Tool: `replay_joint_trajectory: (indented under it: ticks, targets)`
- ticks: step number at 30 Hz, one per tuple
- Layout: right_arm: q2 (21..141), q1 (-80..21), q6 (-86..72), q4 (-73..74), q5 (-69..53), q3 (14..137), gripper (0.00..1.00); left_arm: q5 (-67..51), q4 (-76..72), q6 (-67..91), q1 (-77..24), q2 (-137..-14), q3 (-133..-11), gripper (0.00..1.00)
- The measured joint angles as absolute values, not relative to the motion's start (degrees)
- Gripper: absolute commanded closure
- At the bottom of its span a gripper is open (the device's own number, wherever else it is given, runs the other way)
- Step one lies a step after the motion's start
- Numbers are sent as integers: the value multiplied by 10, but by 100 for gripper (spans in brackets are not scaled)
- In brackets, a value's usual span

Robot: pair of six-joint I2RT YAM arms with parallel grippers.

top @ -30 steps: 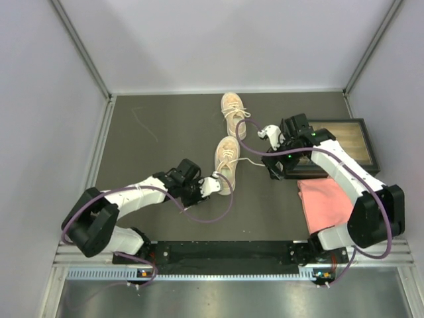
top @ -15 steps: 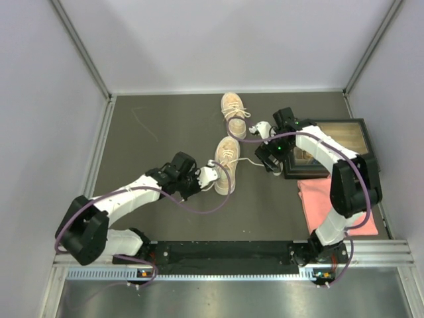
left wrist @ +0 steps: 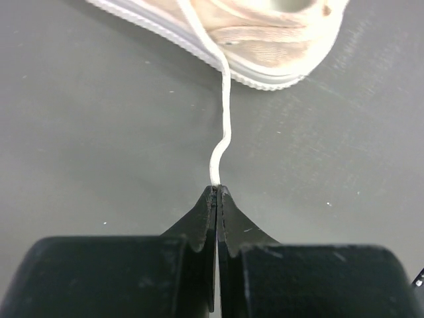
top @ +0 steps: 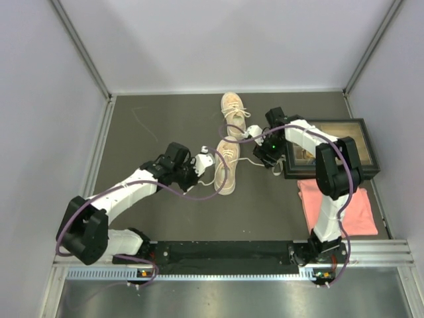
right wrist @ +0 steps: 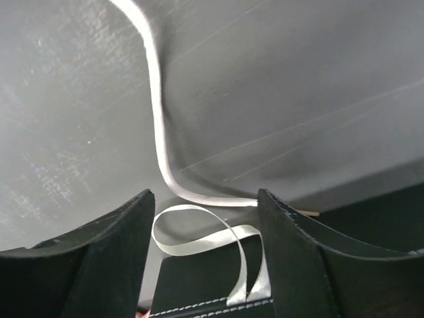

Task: Tie the shoes

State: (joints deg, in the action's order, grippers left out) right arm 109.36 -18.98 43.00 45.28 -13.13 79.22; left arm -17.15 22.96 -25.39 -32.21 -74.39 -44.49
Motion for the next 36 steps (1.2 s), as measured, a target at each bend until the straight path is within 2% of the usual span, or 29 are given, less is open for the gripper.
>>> replay_joint_trajectory:
  ticks: [2, 4, 7, 8, 9, 10, 16, 21, 25, 36]
  targets:
    - [1100, -190, 443, 462, -133, 792, 48, -177, 230, -251, -312, -744, -448, 100]
    - [1104, -190, 452, 467, -134, 792, 51, -183, 230, -249, -303, -744, -451, 100]
    - [1113, -190, 463, 471, -134, 792, 72, -190, 230, -241, -289, -742, -458, 100]
    - [1118, -190, 464, 475, -134, 794, 87, -193, 230, -239, -285, -740, -460, 100]
    - [1122, -190, 466, 479, -134, 797, 97, -196, 230, -238, -282, -736, -462, 100]
    - [1128, -190, 465, 483, -134, 805, 100, -199, 231, -237, -279, -732, -464, 100]
    - [1140, -189, 443, 519, -160, 895, 100, -208, 231, -237, -270, -677, -480, 100]
    - [1136, -190, 393, 537, -232, 1011, 100, -222, 231, -250, -270, -628, -490, 100]
    - [1129, -201, 366, 549, -279, 1055, 100, -243, 231, -277, -270, -602, -489, 100]
    - [1138, -335, 277, 526, -373, 1119, 100, -260, 244, -343, -302, -551, -476, 100]
